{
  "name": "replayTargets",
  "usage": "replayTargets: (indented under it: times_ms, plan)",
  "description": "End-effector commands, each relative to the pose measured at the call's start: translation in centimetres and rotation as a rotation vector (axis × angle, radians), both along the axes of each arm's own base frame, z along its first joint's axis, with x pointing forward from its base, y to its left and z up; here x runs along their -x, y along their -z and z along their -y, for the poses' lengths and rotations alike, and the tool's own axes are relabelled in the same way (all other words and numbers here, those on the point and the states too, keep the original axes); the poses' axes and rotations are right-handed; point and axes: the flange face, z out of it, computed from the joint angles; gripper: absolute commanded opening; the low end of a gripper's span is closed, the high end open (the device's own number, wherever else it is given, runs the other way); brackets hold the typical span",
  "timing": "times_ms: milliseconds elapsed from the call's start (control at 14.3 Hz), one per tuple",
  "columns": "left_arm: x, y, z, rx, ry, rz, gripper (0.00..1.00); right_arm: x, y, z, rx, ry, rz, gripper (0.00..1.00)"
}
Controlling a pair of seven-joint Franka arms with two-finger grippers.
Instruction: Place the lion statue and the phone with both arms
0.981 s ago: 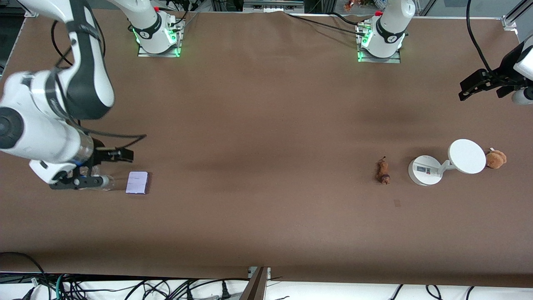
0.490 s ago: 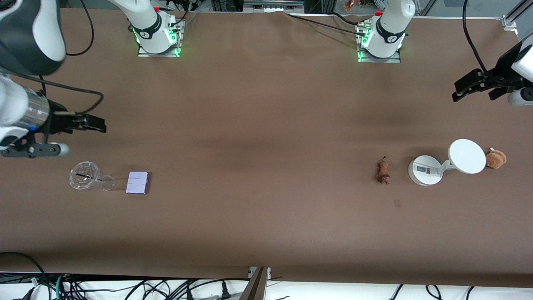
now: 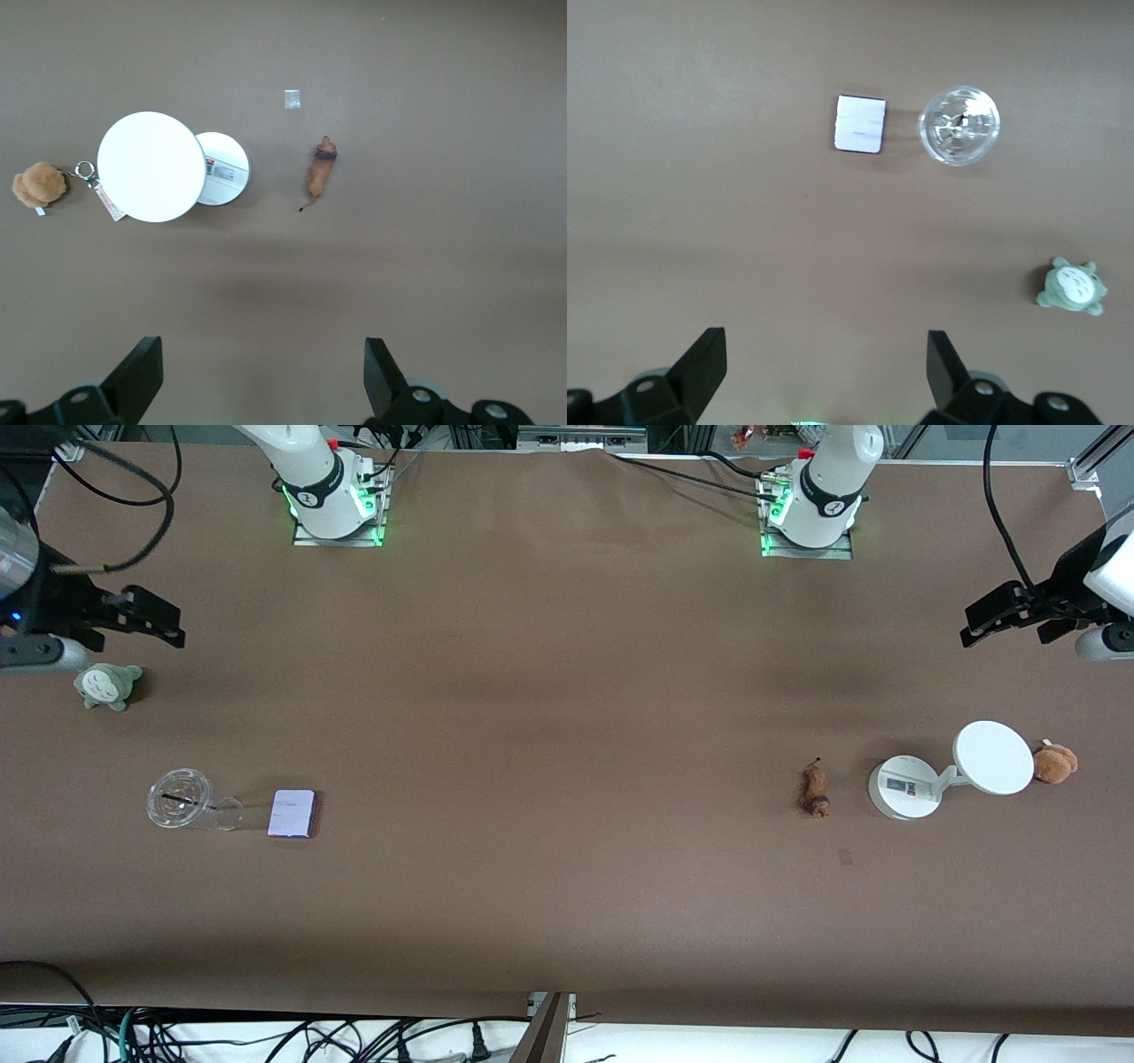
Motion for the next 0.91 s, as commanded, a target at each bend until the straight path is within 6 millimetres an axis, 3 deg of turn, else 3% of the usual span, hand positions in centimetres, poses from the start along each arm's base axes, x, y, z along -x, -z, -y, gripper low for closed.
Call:
replayTargets:
  times_ms: [0,840]
  plan:
    - [-0.5,-0.2,-0.1,-0.036,0.020,-0.009,1.00,1.0,0.1,0.6,0.013,-0.002,-0.019,1.00]
    - [-0.3,-0.2,0.1,-0.037,0.016,-0.015,1.00,-0.3,1.0,-0.7,0.014,-0.024,-0.030,1.00]
